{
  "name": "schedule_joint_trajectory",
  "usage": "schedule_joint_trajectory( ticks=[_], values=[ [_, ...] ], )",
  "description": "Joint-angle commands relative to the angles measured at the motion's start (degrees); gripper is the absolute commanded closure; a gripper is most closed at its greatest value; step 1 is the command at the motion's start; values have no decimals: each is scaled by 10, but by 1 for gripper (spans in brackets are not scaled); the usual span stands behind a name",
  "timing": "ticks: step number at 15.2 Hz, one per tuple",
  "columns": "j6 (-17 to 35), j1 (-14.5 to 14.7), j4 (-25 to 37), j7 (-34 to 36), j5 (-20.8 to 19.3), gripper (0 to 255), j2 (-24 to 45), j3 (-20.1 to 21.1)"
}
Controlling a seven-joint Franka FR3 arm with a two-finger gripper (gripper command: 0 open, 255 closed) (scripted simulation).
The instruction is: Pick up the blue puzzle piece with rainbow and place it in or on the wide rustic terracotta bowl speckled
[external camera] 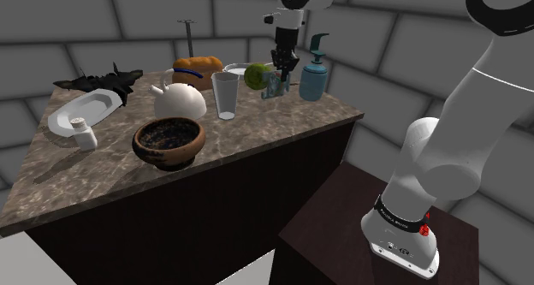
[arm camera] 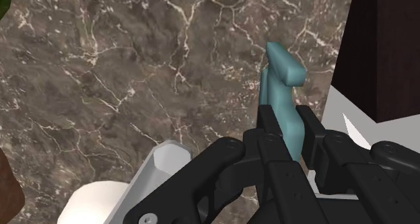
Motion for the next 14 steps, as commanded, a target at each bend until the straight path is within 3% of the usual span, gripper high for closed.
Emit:
schedule_joint_trajectory(
  ticks=[1, 11, 14],
  values=[
    [-16, 0, 16, 0, 0, 255, 1, 0],
    [-90, 2, 94, 0, 3, 255, 5, 1],
    [-93, 19, 106, 39, 9, 255, 14, 24]
  ],
)
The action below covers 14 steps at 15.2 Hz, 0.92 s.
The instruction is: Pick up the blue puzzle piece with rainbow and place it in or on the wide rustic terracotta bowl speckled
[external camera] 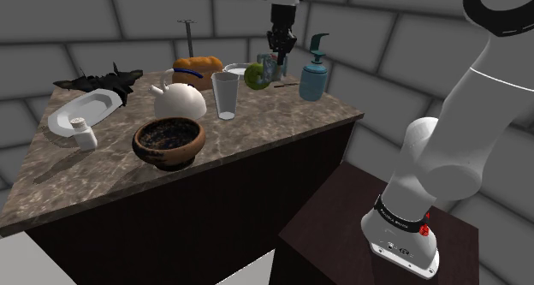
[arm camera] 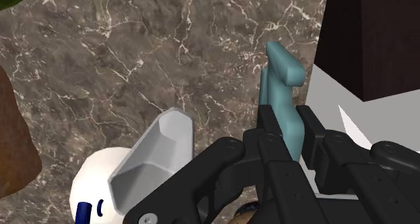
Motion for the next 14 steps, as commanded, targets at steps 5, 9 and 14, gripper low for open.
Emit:
schedule_joint_trajectory(
  ticks=[5, 9, 14],
  values=[
    [-8, 35, 37, 74, 15, 255, 29, 41],
    [-16, 57, 76, 120, 26, 255, 60, 66],
    [-33, 84, 144, 175, 37, 255, 111, 93]
  ],
)
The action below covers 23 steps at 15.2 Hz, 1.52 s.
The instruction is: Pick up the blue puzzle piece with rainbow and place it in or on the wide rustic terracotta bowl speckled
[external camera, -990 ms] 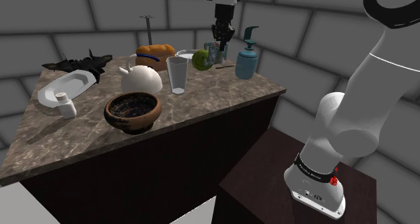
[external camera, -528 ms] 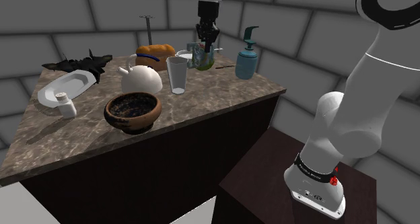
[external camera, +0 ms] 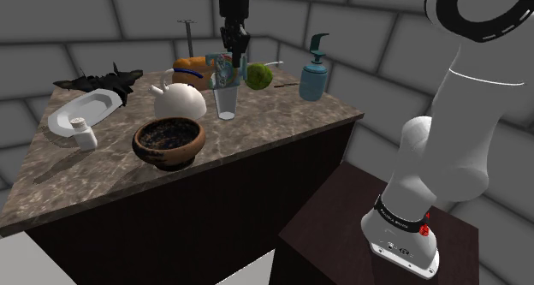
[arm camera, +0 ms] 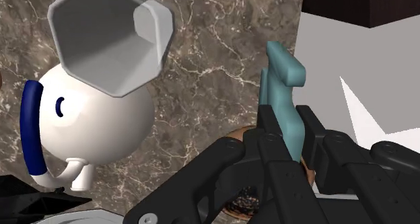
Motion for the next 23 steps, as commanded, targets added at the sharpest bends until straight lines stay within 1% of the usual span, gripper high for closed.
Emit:
schedule_joint_trajectory(
  ticks=[1, 5, 9, 12, 13, 17, 23],
  values=[
    [-3, 12, 30, 23, 5, 255, 26, 11],
    [-24, 32, 108, 65, 13, 255, 81, 29],
    [-57, 52, 212, 104, 20, 255, 151, 44],
    [-96, 65, 321, 133, 26, 255, 221, 54],
    [-121, 69, 388, 146, 29, 255, 262, 58],
    [-71, 74, 309, 144, 25, 255, 233, 57],
    [-10, 79, 222, 142, 22, 255, 208, 57]
  ],
)
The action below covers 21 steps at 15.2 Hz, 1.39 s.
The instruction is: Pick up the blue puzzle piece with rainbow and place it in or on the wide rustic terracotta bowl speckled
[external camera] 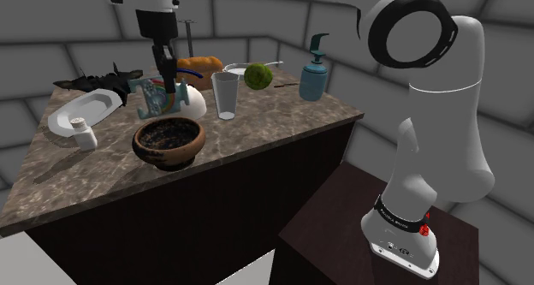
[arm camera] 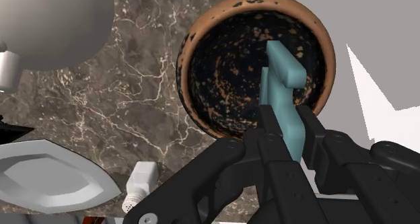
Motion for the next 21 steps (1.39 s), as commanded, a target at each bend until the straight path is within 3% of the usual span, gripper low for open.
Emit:
schedule_joint_trajectory(
  ticks=[1, 9, 17, 18, 21],
  values=[
    [20, 1, -28, -1, -1, 255, -9, 0],
    [88, 4, -111, -4, -2, 255, -23, 0],
    [88, 4, -111, -4, -2, 255, -23, 0],
    [88, 4, -111, -4, -2, 0, -23, 0],
    [89, 4, -111, -4, -2, 0, -23, 0]
  ],
)
